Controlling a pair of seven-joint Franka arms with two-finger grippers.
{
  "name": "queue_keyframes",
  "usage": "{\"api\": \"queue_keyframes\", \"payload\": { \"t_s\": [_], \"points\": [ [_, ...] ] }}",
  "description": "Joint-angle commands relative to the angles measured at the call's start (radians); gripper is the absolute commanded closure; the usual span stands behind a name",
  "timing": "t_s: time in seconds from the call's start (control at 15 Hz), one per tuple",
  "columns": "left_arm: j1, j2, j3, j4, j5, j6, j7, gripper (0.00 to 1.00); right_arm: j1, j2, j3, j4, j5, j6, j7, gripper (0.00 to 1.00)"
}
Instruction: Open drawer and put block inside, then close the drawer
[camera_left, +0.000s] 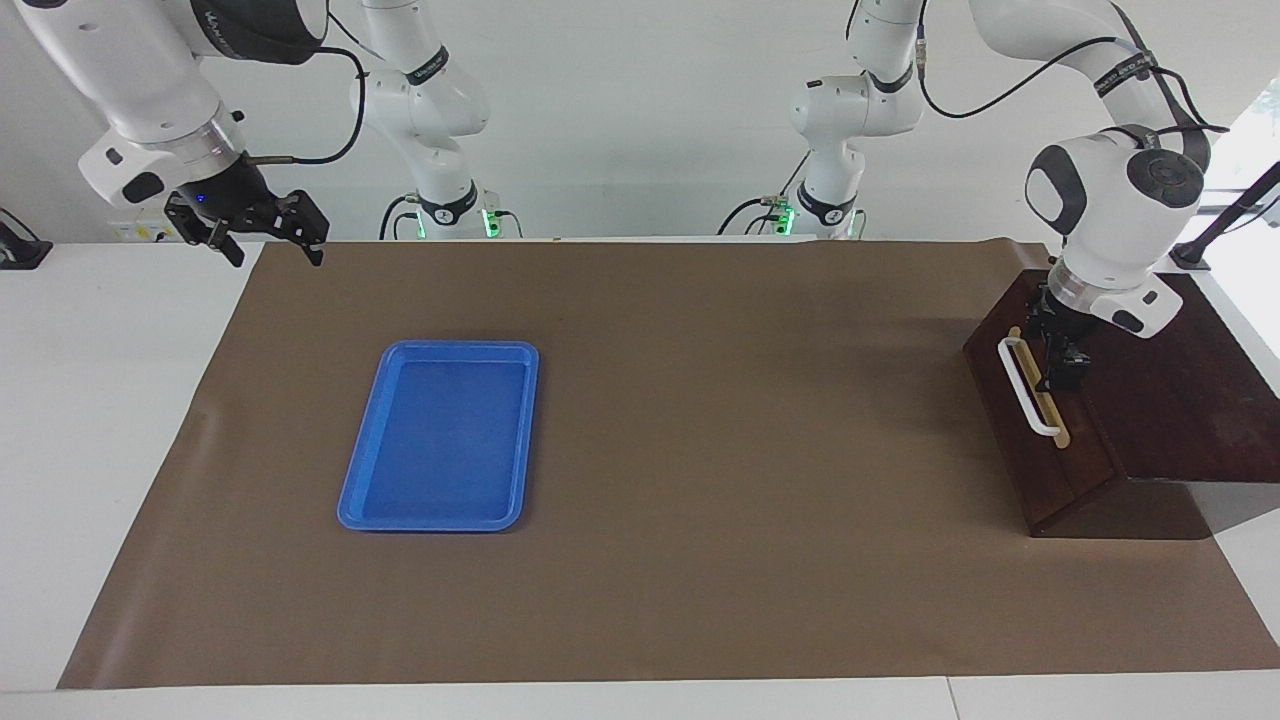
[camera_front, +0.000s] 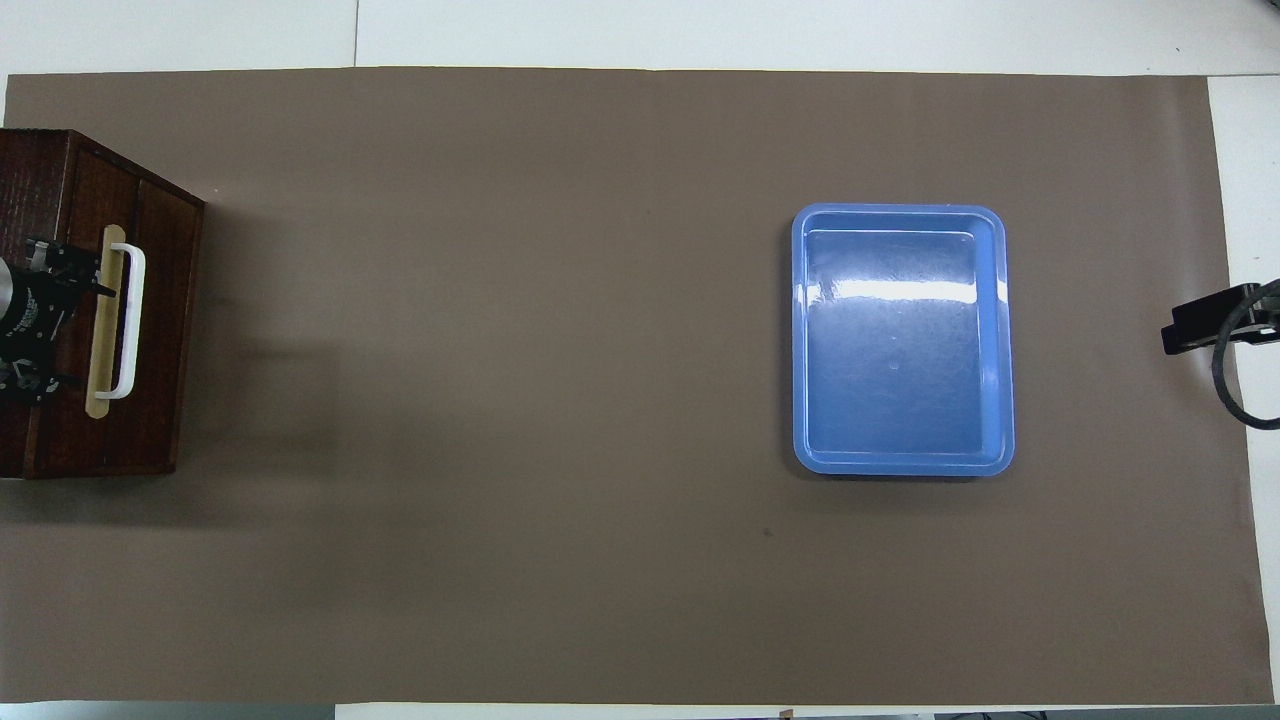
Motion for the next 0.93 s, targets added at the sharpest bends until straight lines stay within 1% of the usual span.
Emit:
{"api": "queue_keyframes", "payload": {
  "t_s": [0.0,0.07,0.2,0.27,0.33,0.4,0.47,0.6,0.67,0.8,0.87],
  "points": [
    [0.004,-0.067,-0.056,0.062,-0.037,-0.175,0.254,0.00,-0.011,-0.005,0.008,0.002,0.010,-0.007,0.011,0.00],
    [0.005,-0.087,-0.070,0.072,-0.057,-0.244,0.387,0.00,-0.011,-0.005,0.008,0.004,0.012,-0.005,0.011,0.00],
    [0.002,-0.116,-0.090,0.102,-0.081,-0.345,0.568,0.00,-0.009,-0.005,0.008,0.004,0.010,0.001,0.010,0.00],
    [0.002,-0.109,-0.109,0.134,-0.084,-0.408,0.639,0.00,-0.011,-0.005,0.008,0.004,0.010,0.001,0.010,0.00],
    [0.007,-0.098,-0.144,0.192,-0.092,-0.453,0.713,0.00,-0.011,-0.005,0.008,0.004,0.010,0.001,0.010,0.00],
    [0.007,-0.078,-0.159,0.221,-0.098,-0.479,0.767,0.00,-0.011,-0.005,0.008,0.004,0.010,0.001,0.008,0.00],
    [0.008,-0.066,-0.164,0.232,-0.112,-0.494,0.813,0.00,-0.012,-0.005,0.008,0.004,0.010,0.001,0.008,0.00],
    [0.043,-0.064,-0.187,0.243,-0.193,-0.499,0.858,0.00,-0.011,-0.005,0.008,0.004,0.010,0.001,0.008,0.00],
    [0.094,-0.072,-0.261,0.253,-0.190,-0.519,0.864,0.00,-0.012,-0.003,0.008,0.005,0.010,0.001,0.008,0.00],
    [0.096,-0.064,-0.264,0.258,-0.186,-0.514,0.878,0.00,-0.012,-0.003,0.008,0.005,0.010,0.001,0.008,0.00],
    [0.097,-0.058,-0.262,0.270,-0.167,-0.511,0.916,0.00,-0.012,-0.003,0.008,0.005,0.010,0.001,0.007,0.00]
  ]
}}
